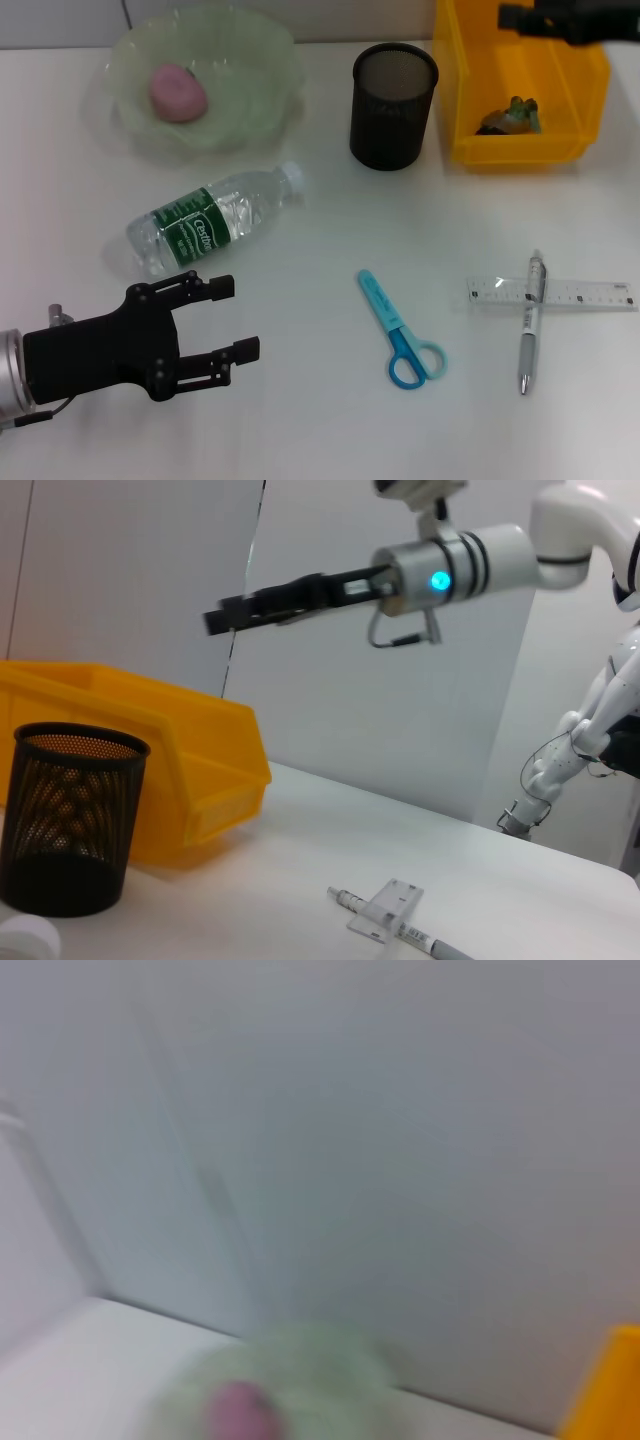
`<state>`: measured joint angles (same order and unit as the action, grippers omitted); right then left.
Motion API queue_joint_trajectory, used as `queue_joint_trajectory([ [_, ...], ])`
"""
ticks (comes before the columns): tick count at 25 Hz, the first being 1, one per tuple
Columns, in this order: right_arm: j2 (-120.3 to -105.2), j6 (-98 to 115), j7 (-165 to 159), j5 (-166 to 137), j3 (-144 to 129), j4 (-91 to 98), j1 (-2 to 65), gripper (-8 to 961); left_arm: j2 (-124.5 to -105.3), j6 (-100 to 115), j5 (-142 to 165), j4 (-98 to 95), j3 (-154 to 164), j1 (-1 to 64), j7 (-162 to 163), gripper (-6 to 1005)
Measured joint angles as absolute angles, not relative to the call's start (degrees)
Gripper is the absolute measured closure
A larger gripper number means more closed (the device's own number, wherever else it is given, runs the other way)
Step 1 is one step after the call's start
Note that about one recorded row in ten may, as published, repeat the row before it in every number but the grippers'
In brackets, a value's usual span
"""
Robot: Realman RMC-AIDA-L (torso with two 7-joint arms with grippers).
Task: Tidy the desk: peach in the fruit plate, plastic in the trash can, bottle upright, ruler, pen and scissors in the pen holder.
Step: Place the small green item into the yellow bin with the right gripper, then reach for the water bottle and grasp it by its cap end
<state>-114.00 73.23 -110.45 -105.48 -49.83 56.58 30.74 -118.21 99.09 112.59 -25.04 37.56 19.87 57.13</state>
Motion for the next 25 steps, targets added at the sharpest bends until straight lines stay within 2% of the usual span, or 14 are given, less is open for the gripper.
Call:
queue_joint_trajectory([
  [4, -111.54, 85.85, -97.33, -97.2, -45.43, 45.97, 28.41, 222, -118.21, 98.95, 112.59, -25.05, 37.53, 19.99, 57.13, 199],
  [9, -110.6, 95.31, -87.22, -97.67, -40.87, 39.16, 25.01, 202, -118.21, 98.71, 112.59, -25.01, 37.45, 20.2, 57.61, 199],
  [14, -111.22, 97.56, -74.49, -100.14, -40.79, 37.13, 20.62, 182, -118.21, 98.57, 112.59, -25.09, 37.12, 20.46, 58.01, 198],
  [21, -111.73, 91.36, -61.46, -108.69, -40.34, 30.09, 20.31, 125, -118.18, 97.66, 112.62, -25.38, 36.81, 20.99, 59.15, 198],
  [25, -112.13, 89.44, -57.03, -108.7, -40.29, 28.56, 20.03, 124, -118.15, 97.19, 112.72, -25.82, 36.82, 21.11, 59.68, 199],
])
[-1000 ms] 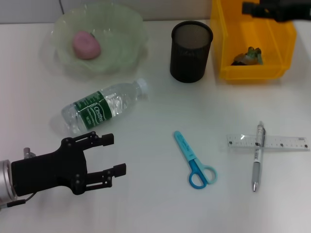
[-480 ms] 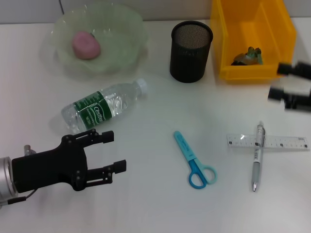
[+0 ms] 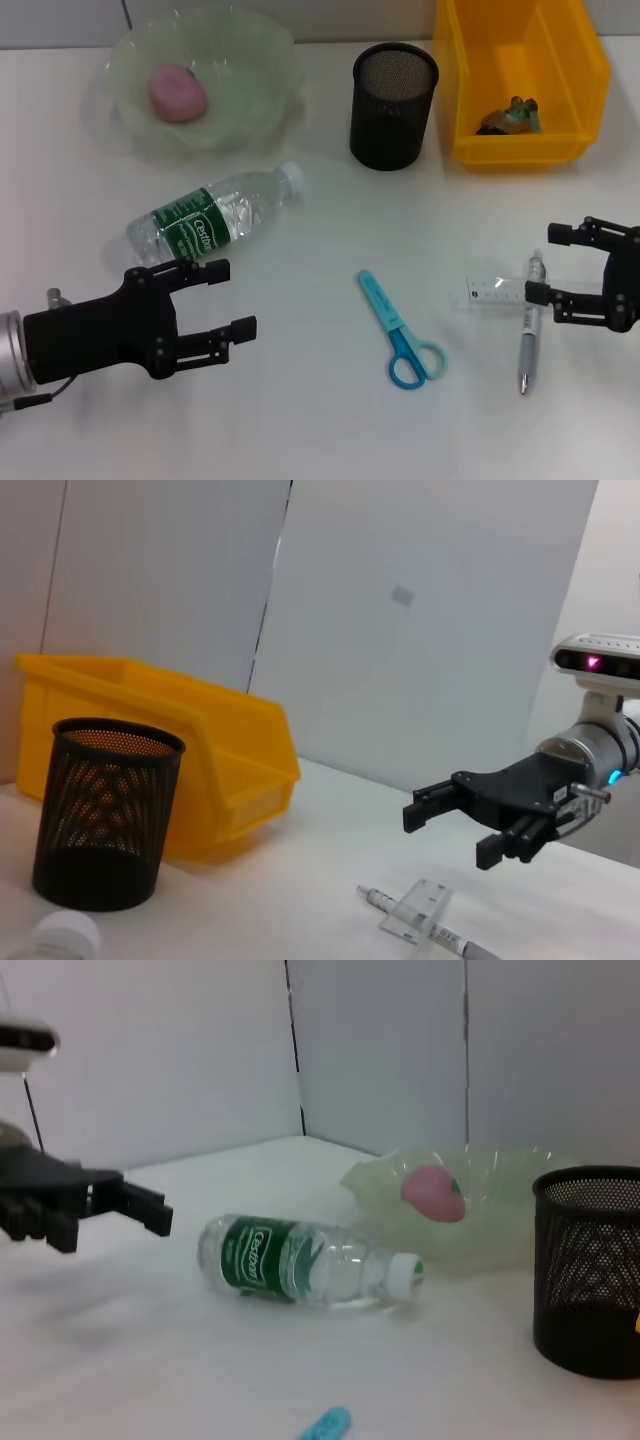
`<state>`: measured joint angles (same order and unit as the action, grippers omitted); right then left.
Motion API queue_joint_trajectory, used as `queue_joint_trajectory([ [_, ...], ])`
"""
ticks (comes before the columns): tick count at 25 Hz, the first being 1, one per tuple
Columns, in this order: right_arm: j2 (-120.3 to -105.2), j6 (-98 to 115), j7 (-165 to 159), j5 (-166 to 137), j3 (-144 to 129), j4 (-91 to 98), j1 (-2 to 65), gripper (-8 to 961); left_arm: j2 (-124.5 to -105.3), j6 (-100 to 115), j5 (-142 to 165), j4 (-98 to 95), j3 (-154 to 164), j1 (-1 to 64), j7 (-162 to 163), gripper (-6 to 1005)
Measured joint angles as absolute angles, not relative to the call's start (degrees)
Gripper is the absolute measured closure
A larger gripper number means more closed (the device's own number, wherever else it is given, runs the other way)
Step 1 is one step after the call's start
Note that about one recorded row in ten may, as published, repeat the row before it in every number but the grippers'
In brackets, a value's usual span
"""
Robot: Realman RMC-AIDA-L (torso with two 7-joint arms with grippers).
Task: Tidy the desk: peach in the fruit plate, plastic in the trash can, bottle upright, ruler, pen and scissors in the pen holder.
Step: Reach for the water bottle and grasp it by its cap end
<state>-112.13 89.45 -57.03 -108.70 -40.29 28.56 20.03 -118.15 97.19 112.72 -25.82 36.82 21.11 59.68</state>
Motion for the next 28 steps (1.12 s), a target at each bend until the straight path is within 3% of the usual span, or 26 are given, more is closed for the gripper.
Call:
queue_joint_trajectory([
  [6, -112.27, 89.56, -56.2, -108.5, -40.25, 28.13, 19.94, 124, -118.39, 98.16, 112.74, -29.93, 37.37, 24.0, 65.64, 199],
  [20, -112.5, 91.35, -56.65, -108.18, -40.23, 28.61, 19.56, 125, -118.31, 92.9, 122.06, -51.22, 44.59, 41.91, 100.35, 199],
  [28, -112.5, 92.22, -56.9, -108.38, -39.81, 29.21, 19.48, 125, -118.61, 81.43, 132.23, -56.25, 60.78, 47.4, 118.53, 198],
])
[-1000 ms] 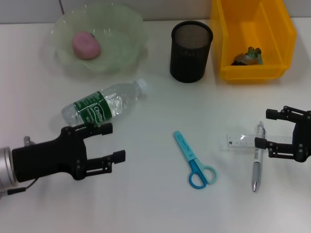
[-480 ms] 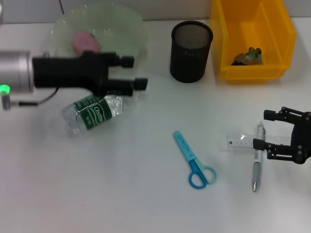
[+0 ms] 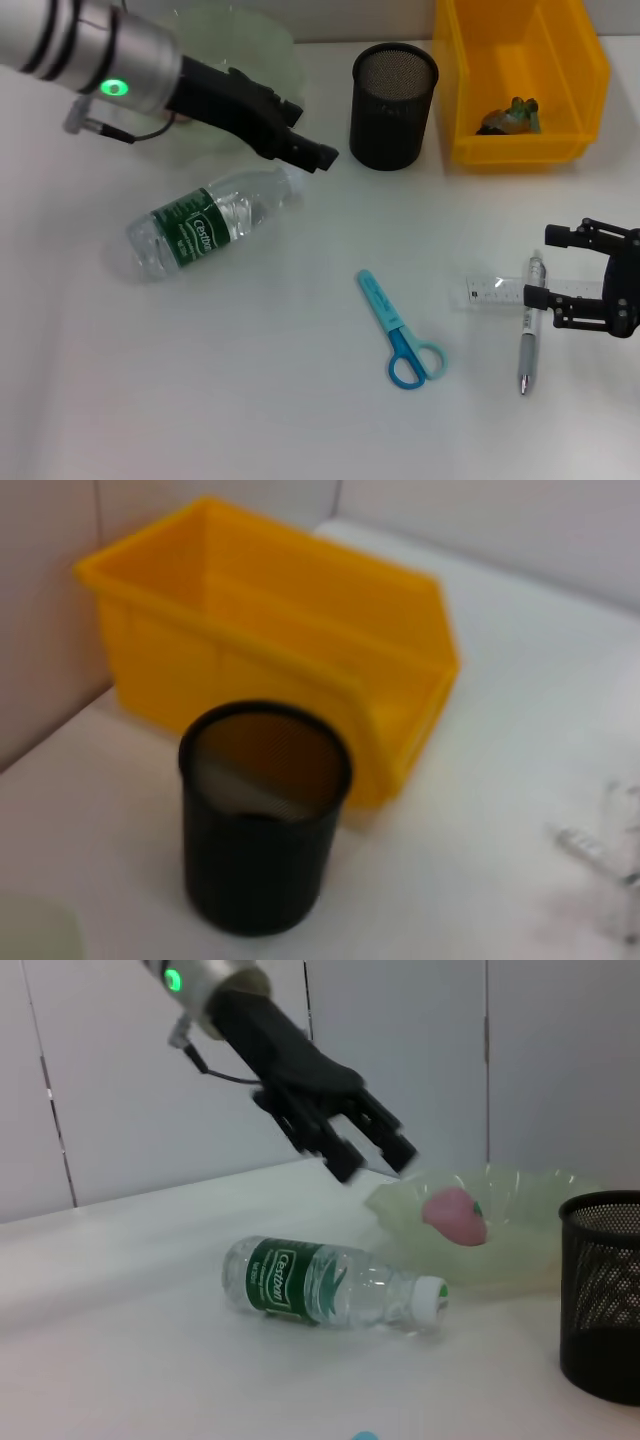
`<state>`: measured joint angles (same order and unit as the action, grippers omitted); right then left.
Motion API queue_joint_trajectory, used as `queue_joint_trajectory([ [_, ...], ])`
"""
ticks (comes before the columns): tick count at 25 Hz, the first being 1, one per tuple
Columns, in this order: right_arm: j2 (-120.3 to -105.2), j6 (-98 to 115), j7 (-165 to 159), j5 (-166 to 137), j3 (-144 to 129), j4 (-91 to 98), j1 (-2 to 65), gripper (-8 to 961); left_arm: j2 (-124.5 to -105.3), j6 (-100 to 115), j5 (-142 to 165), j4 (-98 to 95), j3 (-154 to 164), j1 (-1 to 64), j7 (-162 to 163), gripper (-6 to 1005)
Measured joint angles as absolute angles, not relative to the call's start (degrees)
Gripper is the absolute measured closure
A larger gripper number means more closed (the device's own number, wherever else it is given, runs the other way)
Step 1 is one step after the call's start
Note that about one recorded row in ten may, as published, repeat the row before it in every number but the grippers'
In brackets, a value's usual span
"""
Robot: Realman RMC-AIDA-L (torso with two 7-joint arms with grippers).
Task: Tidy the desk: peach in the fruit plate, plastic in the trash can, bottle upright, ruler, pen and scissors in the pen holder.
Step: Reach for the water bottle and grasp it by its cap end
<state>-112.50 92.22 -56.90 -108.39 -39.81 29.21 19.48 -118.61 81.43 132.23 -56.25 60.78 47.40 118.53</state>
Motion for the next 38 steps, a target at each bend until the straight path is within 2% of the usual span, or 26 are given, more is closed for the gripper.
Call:
queue_joint_trajectory([
  [11, -112.5, 92.64, -57.48, -108.51, -39.81, 29.46, 19.23, 125, -119.08, 62.62, 140.92, -52.52, 80.8, 48.4, 131.46, 198],
  [25, -112.58, 93.0, -58.32, -108.55, -39.81, 30.18, 19.32, 125, -119.18, 52.63, 140.87, -42.82, 86.14, 48.53, 132.56, 199],
  [38, -113.03, 93.0, -59.58, -108.55, -39.81, 31.21, 19.23, 124, -119.18, 52.28, 139.34, -44.04, 89.22, 48.27, 131.7, 201],
])
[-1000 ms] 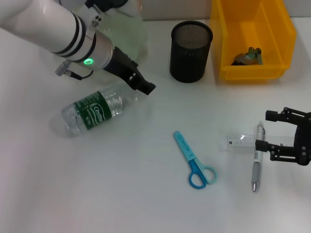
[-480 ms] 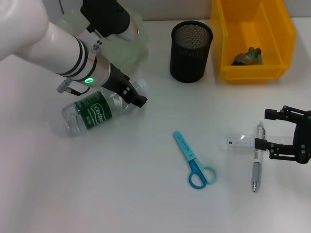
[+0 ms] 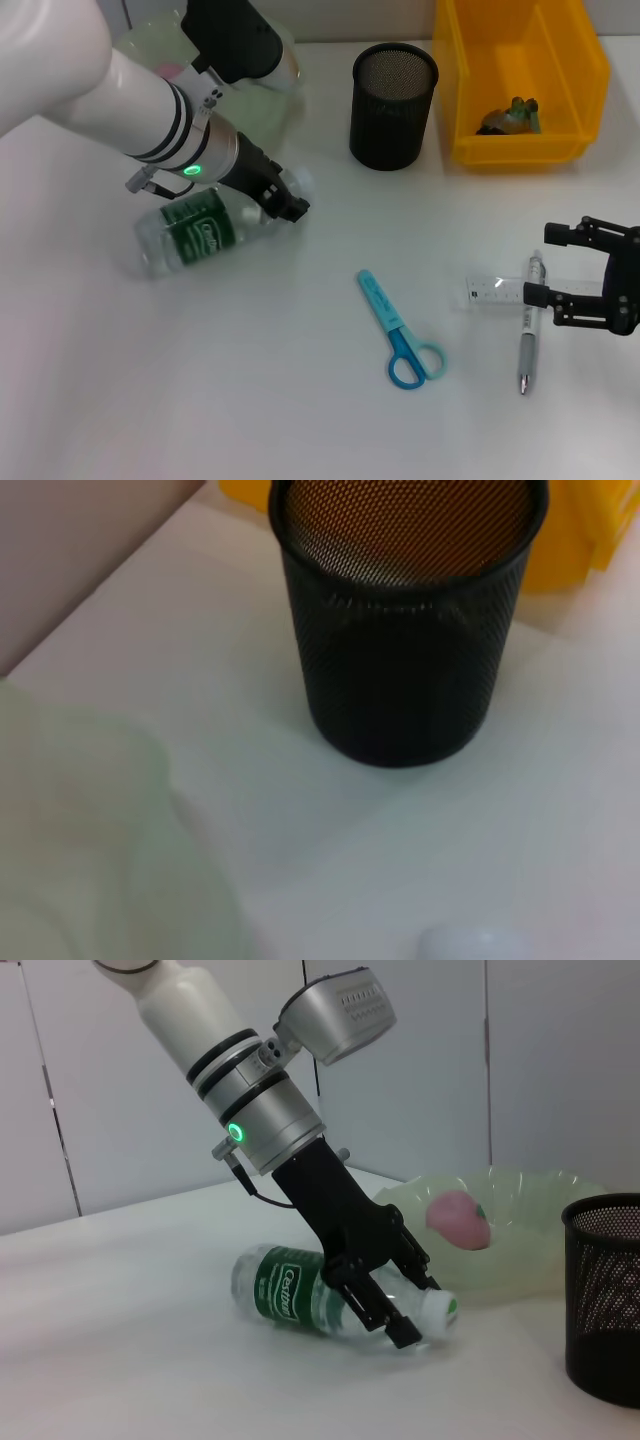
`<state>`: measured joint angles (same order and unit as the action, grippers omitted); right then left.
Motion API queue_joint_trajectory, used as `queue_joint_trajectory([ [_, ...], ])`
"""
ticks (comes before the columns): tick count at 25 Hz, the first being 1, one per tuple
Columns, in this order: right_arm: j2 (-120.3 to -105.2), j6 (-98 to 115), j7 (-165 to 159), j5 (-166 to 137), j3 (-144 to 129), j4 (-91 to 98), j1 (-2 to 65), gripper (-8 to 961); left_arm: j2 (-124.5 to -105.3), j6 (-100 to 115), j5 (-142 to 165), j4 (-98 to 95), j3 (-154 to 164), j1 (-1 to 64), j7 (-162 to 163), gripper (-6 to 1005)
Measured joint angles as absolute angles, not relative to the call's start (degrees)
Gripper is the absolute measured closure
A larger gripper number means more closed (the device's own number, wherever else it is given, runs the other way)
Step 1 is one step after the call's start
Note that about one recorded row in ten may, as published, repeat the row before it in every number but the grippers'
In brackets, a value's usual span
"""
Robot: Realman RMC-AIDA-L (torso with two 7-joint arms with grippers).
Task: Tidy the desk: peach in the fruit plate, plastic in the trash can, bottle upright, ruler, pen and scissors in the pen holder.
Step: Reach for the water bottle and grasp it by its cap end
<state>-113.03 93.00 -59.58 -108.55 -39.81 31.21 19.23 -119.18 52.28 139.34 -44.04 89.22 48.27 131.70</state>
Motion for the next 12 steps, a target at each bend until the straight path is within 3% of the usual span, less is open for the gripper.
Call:
queue_joint_trajectory([
  [1, -113.03, 93.0, -59.62, -108.55, -39.81, 31.27, 19.23, 124, -119.18, 52.53, 139.35, -44.5, 89.21, 48.12, 131.7, 201],
  [4, -113.03, 93.0, -59.71, -108.55, -39.81, 31.63, 19.15, 124, -119.18, 53.26, 139.35, -45.84, 89.14, 47.74, 131.81, 414],
  [9, -113.03, 93.39, -60.29, -108.54, -39.81, 31.94, 19.13, 124, -119.18, 54.35, 139.38, -45.84, 89.23, 48.1, 131.7, 556],
  [12, -113.03, 93.58, -60.96, -108.54, -39.81, 32.58, 19.07, 124, -119.18, 55.81, 139.4, -46.43, 89.02, 48.14, 131.67, 562],
])
